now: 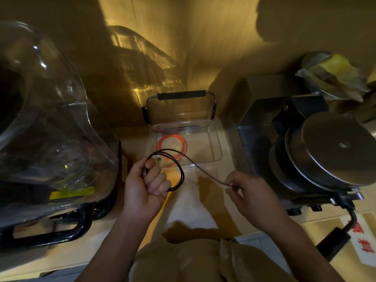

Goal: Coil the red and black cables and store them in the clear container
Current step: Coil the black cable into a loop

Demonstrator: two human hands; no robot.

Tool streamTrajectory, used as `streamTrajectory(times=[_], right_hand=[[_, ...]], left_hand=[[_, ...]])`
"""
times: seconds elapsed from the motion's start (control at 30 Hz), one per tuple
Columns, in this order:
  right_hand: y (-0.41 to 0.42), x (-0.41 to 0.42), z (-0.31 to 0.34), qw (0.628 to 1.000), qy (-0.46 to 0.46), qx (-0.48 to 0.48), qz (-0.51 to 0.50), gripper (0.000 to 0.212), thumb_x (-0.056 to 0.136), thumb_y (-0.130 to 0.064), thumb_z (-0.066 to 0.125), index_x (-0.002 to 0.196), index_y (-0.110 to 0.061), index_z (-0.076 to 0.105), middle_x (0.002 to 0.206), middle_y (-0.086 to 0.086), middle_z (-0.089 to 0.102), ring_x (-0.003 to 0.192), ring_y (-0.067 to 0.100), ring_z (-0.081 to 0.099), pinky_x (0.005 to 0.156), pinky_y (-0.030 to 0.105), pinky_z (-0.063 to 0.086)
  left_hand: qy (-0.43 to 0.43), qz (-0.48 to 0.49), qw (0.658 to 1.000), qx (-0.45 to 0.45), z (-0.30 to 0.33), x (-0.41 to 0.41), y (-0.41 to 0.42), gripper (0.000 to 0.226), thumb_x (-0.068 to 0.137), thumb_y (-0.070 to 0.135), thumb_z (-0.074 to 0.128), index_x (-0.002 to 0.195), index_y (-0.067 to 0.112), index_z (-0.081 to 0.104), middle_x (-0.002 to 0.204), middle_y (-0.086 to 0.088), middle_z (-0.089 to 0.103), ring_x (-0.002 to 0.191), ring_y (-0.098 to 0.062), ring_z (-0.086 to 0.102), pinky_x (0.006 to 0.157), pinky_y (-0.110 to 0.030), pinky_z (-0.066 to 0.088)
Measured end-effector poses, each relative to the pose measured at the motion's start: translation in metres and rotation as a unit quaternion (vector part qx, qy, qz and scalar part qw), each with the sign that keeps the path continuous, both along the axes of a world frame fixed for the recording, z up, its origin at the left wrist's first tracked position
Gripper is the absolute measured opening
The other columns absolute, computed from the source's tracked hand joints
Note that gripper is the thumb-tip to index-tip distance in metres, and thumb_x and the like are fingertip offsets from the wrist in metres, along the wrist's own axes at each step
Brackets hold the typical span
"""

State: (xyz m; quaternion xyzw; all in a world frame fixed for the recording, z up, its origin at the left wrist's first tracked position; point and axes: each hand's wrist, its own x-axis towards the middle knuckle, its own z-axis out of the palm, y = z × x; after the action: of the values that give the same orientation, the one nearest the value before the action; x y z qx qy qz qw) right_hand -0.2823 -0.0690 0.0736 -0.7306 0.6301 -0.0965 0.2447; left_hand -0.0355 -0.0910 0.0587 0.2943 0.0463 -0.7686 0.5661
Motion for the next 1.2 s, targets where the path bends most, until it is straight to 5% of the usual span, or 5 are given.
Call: streamTrajectory(times=[0.43, 0.7, 0.9, 1.07, 1.2], right_hand=[[0.004, 0.009, 0.001, 0.984, 0.053, 0.083, 0.147, 0.008, 0.091, -0.033, 0.056, 0.097, -0.032, 0.062, 0.093, -0.011, 0.068, 0.086, 0.011, 0.062, 0.075, 0.035, 0.051], [0.004, 0.012, 0.006, 0.979, 0.044, 0.074, 0.185, 0.018, 0.091, -0.039, 0.051, 0.099, -0.031, 0.065, 0.090, -0.007, 0.071, 0.085, 0.013, 0.063, 0.073, 0.036, 0.050], [0.005, 0.018, 0.009, 0.973, 0.019, 0.071, 0.216, 0.025, 0.091, -0.044, 0.046, 0.103, -0.034, 0.065, 0.093, -0.008, 0.070, 0.089, 0.011, 0.062, 0.077, 0.033, 0.049], [0.007, 0.023, 0.016, 0.977, -0.010, 0.029, 0.212, 0.020, 0.088, -0.042, 0.052, 0.094, -0.035, 0.069, 0.087, -0.013, 0.067, 0.080, 0.004, 0.060, 0.064, 0.021, 0.042], [0.009, 0.025, 0.016, 0.985, -0.031, 0.006, 0.172, 0.014, 0.082, -0.042, 0.057, 0.090, -0.034, 0.065, 0.084, -0.013, 0.068, 0.075, 0.005, 0.062, 0.064, 0.029, 0.052]], left_hand=[[-0.014, -0.032, 0.999, -0.019, 0.002, -0.004, -0.002, 0.028, 0.091, 0.030, 0.043, 0.068, 0.018, 0.053, 0.036, 0.007, 0.029, 0.038, -0.006, 0.009, 0.038, -0.020, 0.013], [-0.089, -0.094, 0.990, -0.064, 0.002, -0.014, -0.001, 0.028, 0.098, 0.025, 0.040, 0.093, 0.010, 0.063, 0.050, 0.005, 0.034, 0.043, -0.008, 0.030, 0.045, -0.022, 0.029], [-0.244, -0.201, 0.941, -0.121, 0.004, -0.026, 0.007, 0.030, 0.098, 0.021, 0.043, 0.117, 0.003, 0.056, 0.068, -0.003, 0.045, 0.061, -0.017, 0.046, 0.060, -0.028, 0.041], [-0.329, -0.255, 0.900, -0.133, 0.001, -0.035, 0.014, 0.017, 0.102, 0.013, 0.040, 0.108, 0.004, 0.054, 0.075, -0.010, 0.063, 0.071, -0.022, 0.061, 0.066, -0.031, 0.054], [-0.361, -0.292, 0.874, -0.142, 0.000, -0.039, 0.018, 0.012, 0.102, 0.012, 0.045, 0.100, 0.003, 0.053, 0.080, -0.011, 0.069, 0.073, -0.022, 0.067, 0.070, -0.033, 0.056]])
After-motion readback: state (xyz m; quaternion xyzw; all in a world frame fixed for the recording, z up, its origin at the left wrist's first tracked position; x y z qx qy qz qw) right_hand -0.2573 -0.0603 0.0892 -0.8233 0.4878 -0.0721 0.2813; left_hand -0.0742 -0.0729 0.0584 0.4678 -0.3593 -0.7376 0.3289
